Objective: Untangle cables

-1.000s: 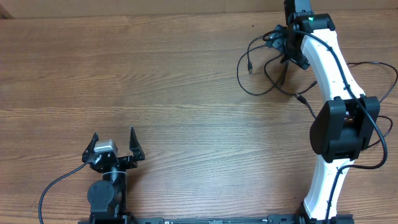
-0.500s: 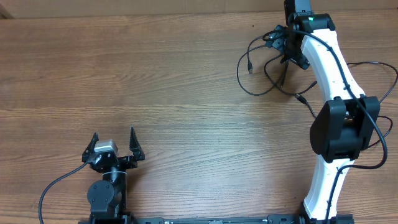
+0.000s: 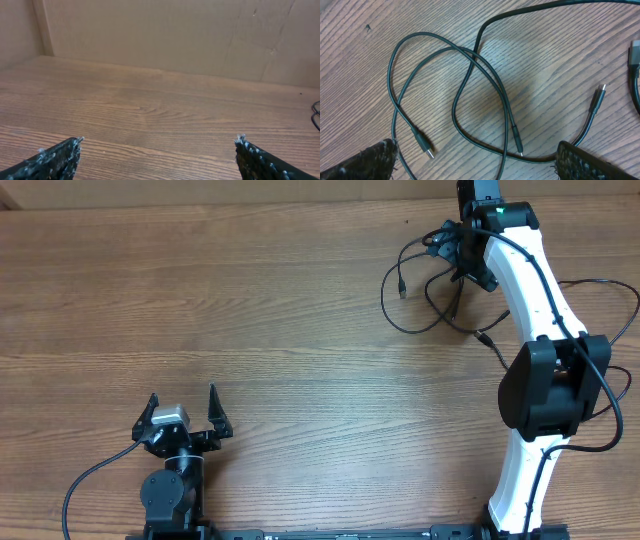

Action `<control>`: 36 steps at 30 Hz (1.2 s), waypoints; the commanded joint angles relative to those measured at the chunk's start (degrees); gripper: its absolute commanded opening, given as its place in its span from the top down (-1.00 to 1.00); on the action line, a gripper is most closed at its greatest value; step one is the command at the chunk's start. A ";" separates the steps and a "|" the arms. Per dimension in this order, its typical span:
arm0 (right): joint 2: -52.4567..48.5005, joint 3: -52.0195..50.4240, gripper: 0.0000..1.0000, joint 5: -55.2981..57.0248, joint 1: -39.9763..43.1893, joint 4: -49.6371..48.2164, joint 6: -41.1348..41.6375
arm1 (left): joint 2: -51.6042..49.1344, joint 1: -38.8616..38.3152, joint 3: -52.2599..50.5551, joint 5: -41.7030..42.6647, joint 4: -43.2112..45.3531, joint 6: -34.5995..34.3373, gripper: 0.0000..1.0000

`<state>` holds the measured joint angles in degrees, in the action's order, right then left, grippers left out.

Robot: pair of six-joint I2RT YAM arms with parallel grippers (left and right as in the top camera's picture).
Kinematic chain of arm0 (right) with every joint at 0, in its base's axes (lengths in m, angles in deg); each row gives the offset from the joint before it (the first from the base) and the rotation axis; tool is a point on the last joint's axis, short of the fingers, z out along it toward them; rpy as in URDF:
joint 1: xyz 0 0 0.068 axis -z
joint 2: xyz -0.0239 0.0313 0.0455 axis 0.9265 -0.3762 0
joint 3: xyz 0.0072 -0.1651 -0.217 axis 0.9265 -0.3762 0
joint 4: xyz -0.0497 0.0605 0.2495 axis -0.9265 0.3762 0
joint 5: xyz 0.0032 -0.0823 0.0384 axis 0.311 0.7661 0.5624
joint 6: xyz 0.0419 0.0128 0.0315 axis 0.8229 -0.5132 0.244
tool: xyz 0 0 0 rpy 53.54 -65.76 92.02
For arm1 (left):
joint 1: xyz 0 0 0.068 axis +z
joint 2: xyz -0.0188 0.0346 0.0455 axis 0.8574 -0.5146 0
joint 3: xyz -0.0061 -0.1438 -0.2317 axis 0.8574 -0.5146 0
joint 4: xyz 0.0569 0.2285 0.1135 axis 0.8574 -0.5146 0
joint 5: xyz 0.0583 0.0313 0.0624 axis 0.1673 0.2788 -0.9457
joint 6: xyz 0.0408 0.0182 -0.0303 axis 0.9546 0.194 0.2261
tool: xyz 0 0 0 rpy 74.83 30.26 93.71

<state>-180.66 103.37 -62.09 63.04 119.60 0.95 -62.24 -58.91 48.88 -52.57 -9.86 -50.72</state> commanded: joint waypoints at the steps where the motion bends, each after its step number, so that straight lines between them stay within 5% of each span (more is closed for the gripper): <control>1: -0.02 0.76 -1.00 0.59 0.17 -0.07 -0.09 | 0.61 0.33 -0.22 0.68 -0.04 0.87 -0.99; 17: 2.23 0.46 -1.00 0.15 0.44 0.15 -0.09 | 0.61 0.33 -0.22 0.68 -0.07 0.85 -0.99; 36: 31.56 -2.51 -1.00 0.81 3.85 8.28 -1.42 | 0.61 0.33 -0.22 0.68 -0.07 0.87 -0.99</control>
<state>-151.85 102.96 -62.07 64.83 127.23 0.14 -62.24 -58.91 48.88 -52.18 -9.88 -50.72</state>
